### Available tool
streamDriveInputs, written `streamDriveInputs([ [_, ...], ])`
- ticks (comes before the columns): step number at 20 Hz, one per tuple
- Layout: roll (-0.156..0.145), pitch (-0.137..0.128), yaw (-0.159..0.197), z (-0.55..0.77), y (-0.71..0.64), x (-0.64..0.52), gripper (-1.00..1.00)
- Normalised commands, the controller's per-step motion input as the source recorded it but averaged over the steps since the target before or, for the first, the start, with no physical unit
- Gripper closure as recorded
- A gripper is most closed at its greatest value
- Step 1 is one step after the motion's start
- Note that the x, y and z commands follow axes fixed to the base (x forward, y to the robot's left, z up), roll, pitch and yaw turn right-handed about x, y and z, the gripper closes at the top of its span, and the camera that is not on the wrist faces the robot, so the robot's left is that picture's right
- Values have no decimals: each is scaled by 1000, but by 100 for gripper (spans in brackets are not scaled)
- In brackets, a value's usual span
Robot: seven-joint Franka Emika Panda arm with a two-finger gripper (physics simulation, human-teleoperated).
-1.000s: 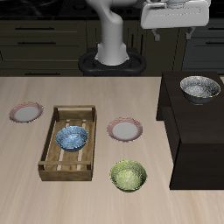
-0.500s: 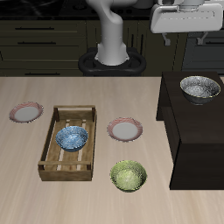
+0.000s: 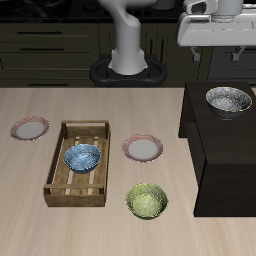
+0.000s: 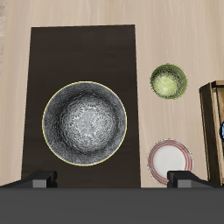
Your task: Place the black bowl onto the plate that is next to the blue bowl
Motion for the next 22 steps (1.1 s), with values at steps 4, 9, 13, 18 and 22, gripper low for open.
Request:
streamDriveInputs([
  [4, 13, 16, -32, -138, 33, 119, -100],
  [9, 16, 1, 21, -160, 72, 63, -100],
  [13, -12, 32, -7, -255, 11, 39, -100],
  [18, -36, 36, -30, -231, -178, 94, -100],
  [22, -13, 22, -9, -262, -129, 58, -100],
])
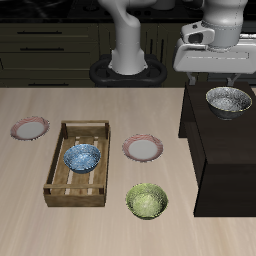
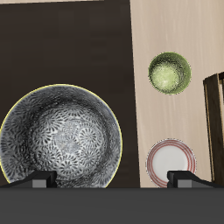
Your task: Place the black bowl onto the plate that is next to the blue bowl
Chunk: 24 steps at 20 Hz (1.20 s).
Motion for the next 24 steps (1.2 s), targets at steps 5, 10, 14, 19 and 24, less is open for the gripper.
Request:
streamDriveInputs([
  [5, -1, 35, -22, -282, -40, 23, -100],
  [10, 19, 33, 0, -355, 31, -62, -100],
  [14, 26, 28, -23, -319, 22, -64, -100],
  [19, 114, -20, -13, -242, 117, -196, 100],
  [24, 42, -13, -54, -51, -41, -55, 100],
])
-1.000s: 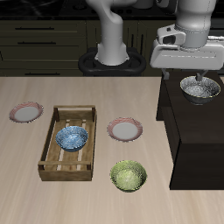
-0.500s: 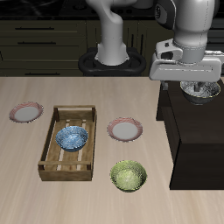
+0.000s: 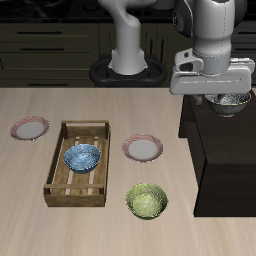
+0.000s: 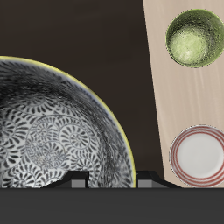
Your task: Place the black bowl onto the plate that is next to the blue bowl
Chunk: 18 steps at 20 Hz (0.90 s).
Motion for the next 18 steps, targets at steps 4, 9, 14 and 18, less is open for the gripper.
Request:
streamDriveInputs([
  [4, 18, -40, -80, 186, -125, -98, 100],
  [9, 30, -52, 12, 327, -166, -310, 100],
  [14, 16, -29, 3, 189, -194, -286, 100],
  [18, 27, -38, 66, 160, -343, -477, 100],
])
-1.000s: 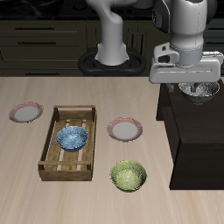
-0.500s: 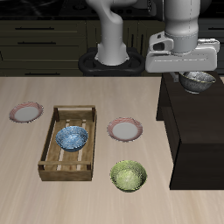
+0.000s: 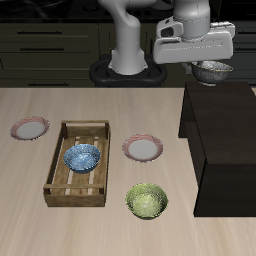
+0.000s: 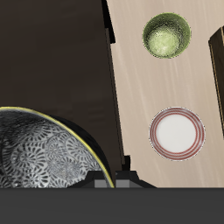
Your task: Place the black bowl onto the plate that is next to the blue bowl
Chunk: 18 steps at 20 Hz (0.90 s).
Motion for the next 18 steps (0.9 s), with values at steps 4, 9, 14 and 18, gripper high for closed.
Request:
streamDriveInputs([
  [4, -14, -49, 65, 176, -573, -365, 100],
  [9, -29, -26, 59, 143, -657, -188, 100],
  [14, -36, -10, 30, 156, -619, -38, 100],
  [18, -17, 8, 1, 101, -421, 27, 100],
])
